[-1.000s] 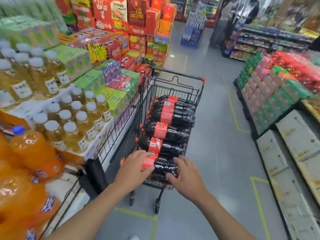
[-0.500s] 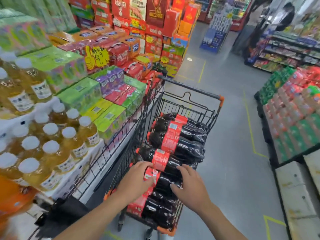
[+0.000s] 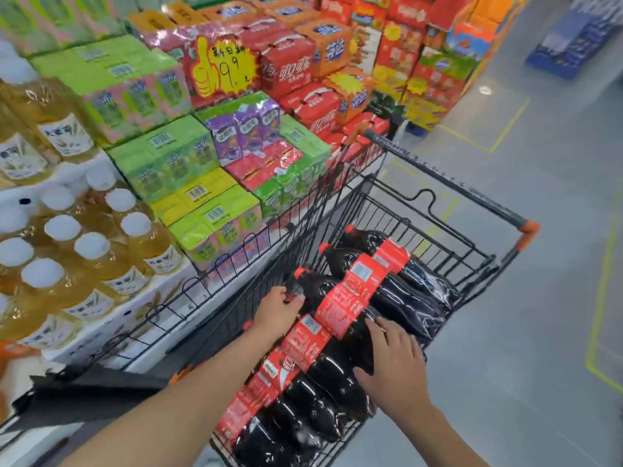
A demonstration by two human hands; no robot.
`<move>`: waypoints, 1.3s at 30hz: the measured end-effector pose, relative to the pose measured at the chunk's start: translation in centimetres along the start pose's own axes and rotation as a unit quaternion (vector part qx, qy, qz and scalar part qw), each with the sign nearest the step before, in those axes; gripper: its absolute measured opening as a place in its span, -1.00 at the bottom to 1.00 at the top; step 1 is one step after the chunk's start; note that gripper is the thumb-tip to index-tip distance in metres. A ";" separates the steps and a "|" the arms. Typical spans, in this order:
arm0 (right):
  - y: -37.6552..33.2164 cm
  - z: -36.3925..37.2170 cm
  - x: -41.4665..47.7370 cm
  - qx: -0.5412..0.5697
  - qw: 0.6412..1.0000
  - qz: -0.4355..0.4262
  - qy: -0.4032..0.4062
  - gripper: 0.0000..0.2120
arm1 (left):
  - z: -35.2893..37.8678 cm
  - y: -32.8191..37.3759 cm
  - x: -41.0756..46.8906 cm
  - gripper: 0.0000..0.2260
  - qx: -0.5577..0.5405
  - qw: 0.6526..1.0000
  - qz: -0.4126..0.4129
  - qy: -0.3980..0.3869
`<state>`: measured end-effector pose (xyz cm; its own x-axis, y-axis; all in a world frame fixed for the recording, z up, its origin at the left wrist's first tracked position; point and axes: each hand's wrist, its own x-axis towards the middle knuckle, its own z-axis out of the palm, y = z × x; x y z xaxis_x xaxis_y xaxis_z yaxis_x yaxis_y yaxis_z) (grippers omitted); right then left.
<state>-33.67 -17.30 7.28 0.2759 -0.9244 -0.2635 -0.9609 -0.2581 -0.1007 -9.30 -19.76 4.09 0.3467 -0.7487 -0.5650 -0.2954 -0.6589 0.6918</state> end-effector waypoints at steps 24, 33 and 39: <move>2.8 -0.3 6.3 -0.041 0.993 -0.002 -0.107 0.34 | 5.8 4.4 8.9 -0.58 -0.337 0.917 -0.212 0.007; 2.8 -1.1 5.4 -0.039 0.994 -0.003 -0.105 0.25 | 4.4 3.2 7.6 -0.56 -0.356 0.910 -0.209 0.020; 1.2 -2.8 3.5 -0.045 0.997 -0.011 -0.057 0.23 | 2.2 3.2 5.1 -0.60 -0.389 0.905 -0.173 0.012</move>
<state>-33.97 -21.65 8.94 0.2928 -0.8815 -0.3705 -0.9515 -0.3067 -0.0224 -10.37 -25.85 2.42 0.3207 -0.4992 -0.8049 0.5482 -0.5952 0.5876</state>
